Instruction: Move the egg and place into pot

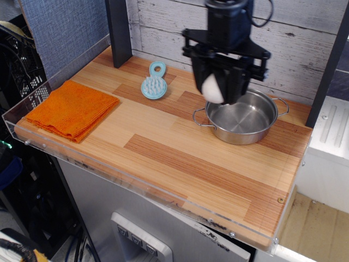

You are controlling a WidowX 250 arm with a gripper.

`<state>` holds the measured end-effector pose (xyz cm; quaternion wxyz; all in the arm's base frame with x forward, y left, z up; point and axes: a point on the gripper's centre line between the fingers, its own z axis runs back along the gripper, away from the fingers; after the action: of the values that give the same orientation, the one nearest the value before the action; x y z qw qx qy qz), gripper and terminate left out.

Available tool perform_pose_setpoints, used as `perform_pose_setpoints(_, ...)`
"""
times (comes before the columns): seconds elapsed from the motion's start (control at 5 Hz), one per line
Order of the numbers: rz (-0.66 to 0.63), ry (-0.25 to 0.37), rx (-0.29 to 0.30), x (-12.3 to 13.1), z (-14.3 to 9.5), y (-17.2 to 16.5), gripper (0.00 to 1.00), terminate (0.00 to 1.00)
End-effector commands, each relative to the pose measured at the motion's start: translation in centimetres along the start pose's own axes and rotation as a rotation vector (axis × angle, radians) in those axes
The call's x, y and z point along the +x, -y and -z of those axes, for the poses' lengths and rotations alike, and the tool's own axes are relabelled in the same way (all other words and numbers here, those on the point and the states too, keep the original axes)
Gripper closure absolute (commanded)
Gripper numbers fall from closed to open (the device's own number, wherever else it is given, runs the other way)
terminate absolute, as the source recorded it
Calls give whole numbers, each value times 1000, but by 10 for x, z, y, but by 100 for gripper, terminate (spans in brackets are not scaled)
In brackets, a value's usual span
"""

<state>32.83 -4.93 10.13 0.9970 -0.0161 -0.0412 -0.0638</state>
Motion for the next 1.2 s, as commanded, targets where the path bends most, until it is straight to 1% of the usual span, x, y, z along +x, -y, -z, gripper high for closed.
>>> perform_pose_setpoints(0.0, -72, 33, 0, 22, 18, -9, 100, 0)
perform_pose_setpoints(0.2, -100, 58, 5, 31, 21, -23, 100, 0)
perform_pose_setpoints(0.4, -121, 87, 3, 40, 21, -29, 100, 0)
perform_pose_setpoints(0.6, -116, 87, -11, 40, 21, -27, 0, 0)
perform_pose_setpoints(0.8, -102, 116, -7, 36, 14, -18, 0, 0)
perform_pose_setpoints(1.0, -91, 136, -22, 34, 7, -12, 0, 0)
